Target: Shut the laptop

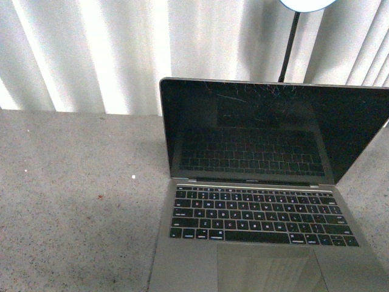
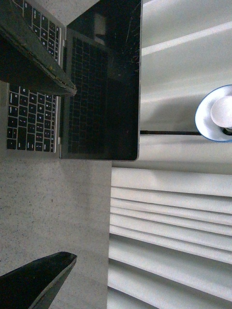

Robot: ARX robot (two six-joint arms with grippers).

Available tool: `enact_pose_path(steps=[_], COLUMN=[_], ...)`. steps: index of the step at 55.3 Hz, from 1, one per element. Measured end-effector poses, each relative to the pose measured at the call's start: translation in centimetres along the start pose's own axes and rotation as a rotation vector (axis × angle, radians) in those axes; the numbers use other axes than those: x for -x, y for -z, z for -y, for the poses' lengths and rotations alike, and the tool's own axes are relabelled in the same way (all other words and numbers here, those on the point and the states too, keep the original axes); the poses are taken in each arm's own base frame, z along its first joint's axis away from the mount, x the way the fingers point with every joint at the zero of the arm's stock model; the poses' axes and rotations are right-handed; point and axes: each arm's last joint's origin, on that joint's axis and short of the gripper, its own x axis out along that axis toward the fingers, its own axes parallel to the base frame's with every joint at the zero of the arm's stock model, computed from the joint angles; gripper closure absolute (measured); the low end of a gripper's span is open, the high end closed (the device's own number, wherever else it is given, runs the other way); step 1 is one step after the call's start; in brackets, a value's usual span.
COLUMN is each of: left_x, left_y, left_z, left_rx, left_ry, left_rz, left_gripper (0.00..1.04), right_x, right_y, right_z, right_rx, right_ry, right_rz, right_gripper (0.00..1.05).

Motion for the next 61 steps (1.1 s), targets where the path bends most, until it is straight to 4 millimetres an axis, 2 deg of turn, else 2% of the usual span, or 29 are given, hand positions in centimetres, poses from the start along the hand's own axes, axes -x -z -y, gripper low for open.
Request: enact_pose_path(steps=[18, 22, 24, 29, 35, 39, 44, 48, 52, 61], left_x=[0.0, -0.4, -1.3, -3.6, -7.3, -9.9, -13.3, -15.1, -16.7, -19.5], left_y=[0.0, 0.3, -0.1, -2.5, -6.2, -7.9, -8.5, -8.6, -8.8, -9.3], left_z=[0.0, 0.3, 1.1, 2.4, 4.0, 5.3, 7.9, 10.1, 12.2, 15.6], left_rx=[0.000, 0.113, 0.192, 0.222, 0.186, 0.144, 0.053, -0.008, -0.061, -0.154], left_ry=[0.000, -0.071, -0.011, 0.146, 0.322, 0.418, 0.517, 0.576, 0.608, 0.666], left_rz=[0.000, -0.118, -0.149, -0.092, 0.027, 0.050, 0.028, 0.013, 0.005, -0.014], left_gripper=[0.07, 0.07, 0.07, 0.07, 0.07, 0.07, 0.07, 0.07, 0.07, 0.07], right_x=[0.0, -0.4, -1.0, -2.6, -5.5, -7.7, -11.0, -12.9, -14.4, -17.4], right_y=[0.0, -0.2, -0.7, -2.5, -4.7, -5.4, -6.1, -7.0, -8.1, -10.7], right_z=[0.0, -0.1, -0.1, 0.0, 0.3, 0.6, 1.3, 1.4, 1.3, 1.4], right_rx=[0.000, -0.062, -0.062, -0.005, 0.178, 0.308, 0.446, 0.515, 0.549, 0.589], right_ry=[0.007, 0.205, 0.206, 0.122, -0.010, -0.080, -0.111, -0.181, -0.278, -0.294], right_rz=[-0.002, -0.122, -0.132, -0.116, -0.123, -0.156, -0.165, -0.136, -0.108, -0.081], right_gripper=[0.07, 0.07, 0.07, 0.07, 0.07, 0.07, 0.07, 0.07, 0.07, 0.07])
